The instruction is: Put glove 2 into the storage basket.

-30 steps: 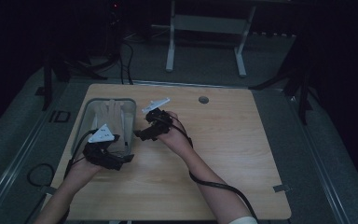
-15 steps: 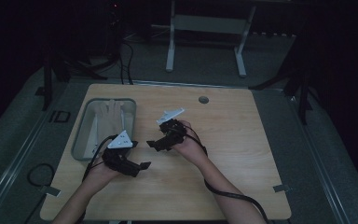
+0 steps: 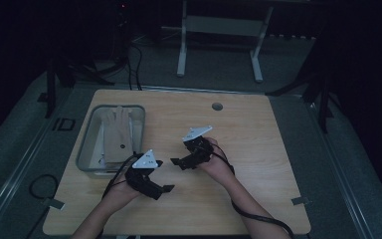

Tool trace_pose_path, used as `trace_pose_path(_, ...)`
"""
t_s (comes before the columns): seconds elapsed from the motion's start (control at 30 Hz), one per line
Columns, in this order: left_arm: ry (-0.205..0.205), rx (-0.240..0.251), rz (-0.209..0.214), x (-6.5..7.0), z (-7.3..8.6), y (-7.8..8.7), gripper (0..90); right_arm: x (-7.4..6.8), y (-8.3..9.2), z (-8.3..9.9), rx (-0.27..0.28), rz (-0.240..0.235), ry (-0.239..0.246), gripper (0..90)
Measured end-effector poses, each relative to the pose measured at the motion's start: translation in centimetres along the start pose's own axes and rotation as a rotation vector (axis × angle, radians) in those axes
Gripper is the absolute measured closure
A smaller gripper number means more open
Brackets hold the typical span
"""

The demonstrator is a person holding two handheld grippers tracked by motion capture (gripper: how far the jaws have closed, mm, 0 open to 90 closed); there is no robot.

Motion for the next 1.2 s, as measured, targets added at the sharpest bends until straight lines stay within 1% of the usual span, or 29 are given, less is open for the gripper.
trace_pose_path(0.1, -0.003, 0.002, 0.022, 0.3, 0.1, -0.9, 5.9, 0.3, 0.2, 1.0, 0.000, 0.003, -0.004, 14.4)
trace_pose_path(0.17, 0.000, -0.009, 0.035, 0.5, 0.2, -1.5, 5.8, 0.4, 0.3, 1.7, 0.003, 0.007, -0.007, 14.2)
trace_pose_path(0.23, -0.008, -0.024, 0.042, 0.6, 0.5, -2.1, 5.8, 0.6, 0.3, 2.4, 0.000, 0.006, -0.012, 14.1)
trace_pose_path(0.27, -0.003, -0.028, 0.045, 0.6, 0.6, -2.4, 5.8, 0.6, 0.4, 2.7, 0.001, 0.003, -0.015, 14.1)
trace_pose_path(0.43, 0.018, -0.012, 0.069, 0.8, 0.9, -3.4, 5.8, 0.9, 0.6, 4.3, -0.009, 0.010, -0.011, 13.9)
trace_pose_path(0.57, 0.009, -0.027, 0.095, 1.3, 1.1, -4.5, 5.8, 1.1, 0.8, 5.4, -0.010, 0.014, -0.016, 13.9)
trace_pose_path(0.6, 0.005, -0.025, 0.104, 1.4, 1.2, -4.7, 5.8, 1.1, 0.9, 5.7, -0.011, 0.017, -0.020, 13.6)
trace_pose_path(0.67, -0.001, -0.024, 0.110, 1.7, 1.2, -5.1, 5.8, 1.3, 0.9, 6.3, -0.025, 0.044, -0.017, 13.6)
trace_pose_path(0.8, -0.007, -0.031, 0.126, 1.9, 1.4, -5.6, 5.8, 1.5, 1.1, 7.4, -0.022, 0.048, -0.028, 13.5)
trace_pose_path(0.83, -0.010, -0.040, 0.130, 2.0, 1.4, -5.7, 5.8, 1.6, 1.2, 7.7, -0.020, 0.052, -0.031, 13.5)
trace_pose_path(0.97, -0.024, -0.050, 0.136, 2.1, 1.7, -6.1, 5.9, 1.9, 1.5, 8.5, -0.007, 0.064, -0.034, 13.5)
trace_pose_path(1.1, -0.035, -0.042, 0.136, 2.2, 1.7, -6.1, 5.9, 2.2, 1.8, 9.3, -0.006, 0.092, -0.025, 13.2)
trace_pose_path(1.2, -0.032, -0.034, 0.139, 2.2, 1.5, -6.0, 6.4, 2.3, 1.9, 9.9, -0.008, 0.101, -0.021, 13.0)
Point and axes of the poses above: each handheld gripper's, and its own axes: y roughly backward along the jaws, z roughly out of its underside, x roughly to its right, the point moved 5 cm from there along -y, roughly forward along the jaws, and after that the axes turned 5 degrees about -x, right-handed, at the moved point
